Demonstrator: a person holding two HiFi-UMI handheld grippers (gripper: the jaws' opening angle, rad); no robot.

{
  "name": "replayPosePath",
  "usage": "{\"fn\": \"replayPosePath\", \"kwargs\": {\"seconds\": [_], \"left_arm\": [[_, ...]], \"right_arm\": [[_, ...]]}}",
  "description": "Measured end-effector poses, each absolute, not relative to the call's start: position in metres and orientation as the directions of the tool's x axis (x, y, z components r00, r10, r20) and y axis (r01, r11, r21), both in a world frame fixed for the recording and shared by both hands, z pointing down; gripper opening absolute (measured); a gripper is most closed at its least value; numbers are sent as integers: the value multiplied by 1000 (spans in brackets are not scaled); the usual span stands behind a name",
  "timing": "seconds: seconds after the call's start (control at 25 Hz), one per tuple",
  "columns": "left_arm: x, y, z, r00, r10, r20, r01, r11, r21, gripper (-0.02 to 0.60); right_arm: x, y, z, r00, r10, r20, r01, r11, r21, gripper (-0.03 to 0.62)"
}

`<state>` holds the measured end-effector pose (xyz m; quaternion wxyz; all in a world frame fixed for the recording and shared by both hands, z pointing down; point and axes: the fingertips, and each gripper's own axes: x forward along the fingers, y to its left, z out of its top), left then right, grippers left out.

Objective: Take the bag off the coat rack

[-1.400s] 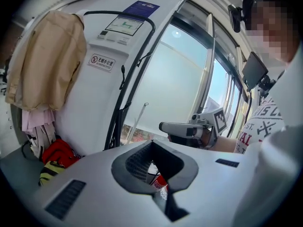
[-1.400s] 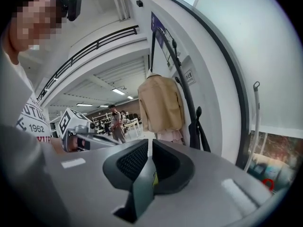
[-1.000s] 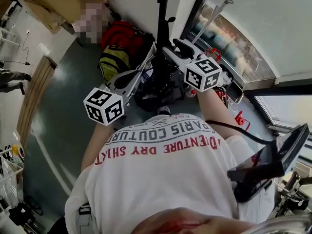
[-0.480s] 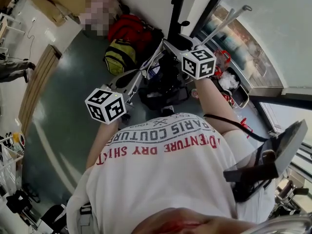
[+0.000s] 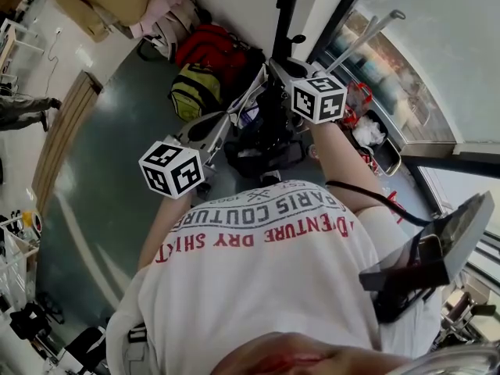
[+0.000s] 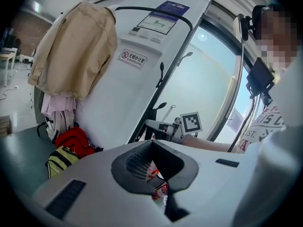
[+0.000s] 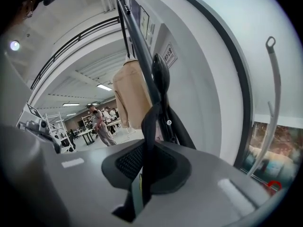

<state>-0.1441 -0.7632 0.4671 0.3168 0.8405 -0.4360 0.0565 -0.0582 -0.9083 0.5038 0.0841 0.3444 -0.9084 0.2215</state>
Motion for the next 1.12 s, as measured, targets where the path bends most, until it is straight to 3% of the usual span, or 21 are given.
{"fn": "replayPosePath", "kwargs": {"seconds": [0.56, 0.84, 1.12], "left_arm": [[-148, -744, 454, 609, -701, 371, -774, -425, 469, 2], [-161, -730, 443, 593, -723, 354, -784, -421, 456, 2], [-153, -717, 439, 616, -713, 336, -768, -449, 456, 2]], "right_arm": [[-48, -902, 428, -744, -630, 224, -666, 670, -328, 15], [-29, -892, 335, -742, -668, 53, -659, 713, -241, 15], [-21, -837, 322, -779, -626, 25, -616, 758, -214, 16]]}}
